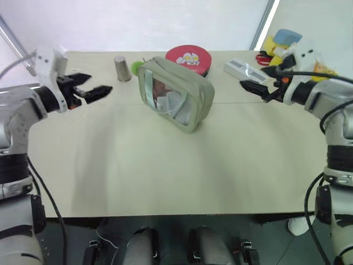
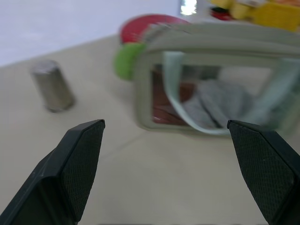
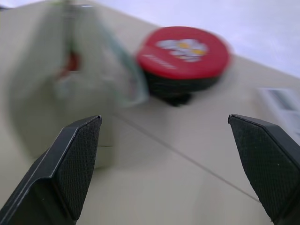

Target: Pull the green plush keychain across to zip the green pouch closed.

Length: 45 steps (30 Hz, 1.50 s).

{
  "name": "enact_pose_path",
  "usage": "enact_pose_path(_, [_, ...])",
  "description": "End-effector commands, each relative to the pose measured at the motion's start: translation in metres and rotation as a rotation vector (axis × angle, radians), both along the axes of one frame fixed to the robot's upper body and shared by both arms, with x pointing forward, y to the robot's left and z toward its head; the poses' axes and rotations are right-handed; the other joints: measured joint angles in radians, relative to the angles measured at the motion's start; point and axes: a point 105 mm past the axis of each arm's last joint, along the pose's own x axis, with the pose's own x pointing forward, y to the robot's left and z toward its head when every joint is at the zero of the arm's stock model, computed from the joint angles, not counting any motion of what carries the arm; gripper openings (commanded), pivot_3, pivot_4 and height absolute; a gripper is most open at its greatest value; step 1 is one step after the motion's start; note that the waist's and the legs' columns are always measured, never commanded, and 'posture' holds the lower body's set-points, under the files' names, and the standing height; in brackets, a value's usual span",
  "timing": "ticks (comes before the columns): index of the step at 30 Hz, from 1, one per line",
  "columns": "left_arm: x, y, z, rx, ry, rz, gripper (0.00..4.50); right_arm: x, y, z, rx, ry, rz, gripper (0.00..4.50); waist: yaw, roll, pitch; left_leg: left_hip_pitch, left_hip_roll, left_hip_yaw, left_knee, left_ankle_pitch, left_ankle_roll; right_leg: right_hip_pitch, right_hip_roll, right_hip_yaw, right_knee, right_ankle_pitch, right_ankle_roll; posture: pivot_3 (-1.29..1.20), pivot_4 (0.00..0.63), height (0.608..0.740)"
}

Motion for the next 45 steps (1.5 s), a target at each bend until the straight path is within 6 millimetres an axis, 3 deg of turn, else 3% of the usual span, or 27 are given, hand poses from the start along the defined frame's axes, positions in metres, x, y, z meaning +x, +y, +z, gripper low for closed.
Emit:
enact_pose_path(1, [-0.008,0.000,0.028,0.027,-0.079,-0.065,4.48,-0.012,0.013,0.018,-0.023,-0.051,0.088,4.50,0.002,0.000,0.000,-0.001,0.000,0.000,0.000,0.000,0.000,0.000,0.000,0.000,0.000,0.000,0.000,0.00,0.150,0.740])
enact_pose_path(7, [-0.002,0.005,0.028,0.055,-0.116,-0.019,4.48,-0.015,0.018,0.012,-0.016,-0.038,0.098,4.50,0.006,0.000,0.000,-0.001,0.000,0.000,0.000,0.000,0.000,0.000,-0.002,0.000,0.000,0.000,0.000,0.00,0.150,0.740])
enact_pose_path(13, [-0.004,0.005,0.027,0.099,-0.135,-0.020,4.48,-0.015,0.026,0.025,0.005,-0.066,0.117,4.50,0.003,0.000,0.000,-0.002,0.000,0.000,0.000,0.000,0.000,-0.001,-0.002,0.000,0.000,0.000,0.000,0.00,0.150,0.740])
enact_pose_path(19, [-0.012,-0.001,0.037,0.116,-0.151,-0.058,4.48,-0.018,0.061,0.045,0.005,-0.093,0.203,4.50,-0.002,0.000,0.000,-0.002,0.000,0.000,0.000,0.000,0.000,-0.002,-0.001,0.000,0.001,0.000,0.000,0.00,0.150,0.740])
enact_pose_path(24, [-0.026,-0.018,0.057,0.130,-0.193,-0.126,4.48,-0.006,0.120,0.058,0.026,-0.106,0.257,4.50,-0.003,0.000,0.000,-0.002,0.000,0.000,0.000,0.000,0.000,-0.003,-0.001,0.000,0.002,0.000,0.000,0.00,0.150,0.740])
enact_pose_path(27, [-0.031,-0.026,0.054,0.146,-0.192,-0.151,4.48,0.007,0.153,0.043,-0.043,-0.103,0.265,4.50,-0.002,0.000,0.000,-0.002,0.000,0.000,0.000,0.000,0.000,-0.003,-0.002,0.001,0.002,0.000,0.000,0.00,0.150,0.740])
enact_pose_path(30, [-0.032,-0.032,0.047,0.156,-0.197,-0.156,4.48,0.019,0.171,0.022,-0.099,-0.075,0.273,4.50,0.003,0.000,0.000,-0.002,0.000,0.000,0.001,0.000,0.000,-0.003,-0.002,0.000,0.002,0.000,0.000,0.00,0.150,0.740])
enact_pose_path(36, [-0.036,-0.038,0.036,0.134,-0.192,-0.141,4.48,0.040,0.168,-0.028,-0.309,-0.037,0.276,4.50,0.000,-0.001,0.000,-0.003,0.000,-0.001,0.001,0.000,0.001,-0.003,-0.002,0.000,0.002,0.000,0.000,0.00,0.150,0.740])
enact_pose_path(39, [-0.039,-0.037,0.031,0.123,-0.193,-0.116,4.50,0.048,0.161,-0.031,-0.341,-0.056,0.259,3.61,-0.003,-0.001,0.000,-0.003,0.000,-0.001,0.001,0.000,0.001,-0.003,-0.002,0.000,0.002,0.000,0.000,0.00,0.150,0.740])
enact_pose_path(43, [-0.042,-0.039,0.030,0.107,-0.194,-0.106,4.50,0.052,0.159,-0.023,-0.337,-0.084,0.253,1.57,-0.003,-0.001,0.000,-0.002,0.000,-0.001,0.001,0.000,0.001,-0.003,-0.002,0.000,0.002,0.000,0.000,0.00,0.150,0.740])
enact_pose_path(45, [-0.042,-0.039,0.030,0.106,-0.198,-0.104,4.50,0.050,0.163,-0.009,-0.304,-0.112,0.263,0.57,-0.003,-0.001,0.000,-0.002,0.000,-0.001,0.001,0.000,0.001,-0.003,-0.002,0.000,0.002,0.000,0.000,0.00,0.150,0.740])
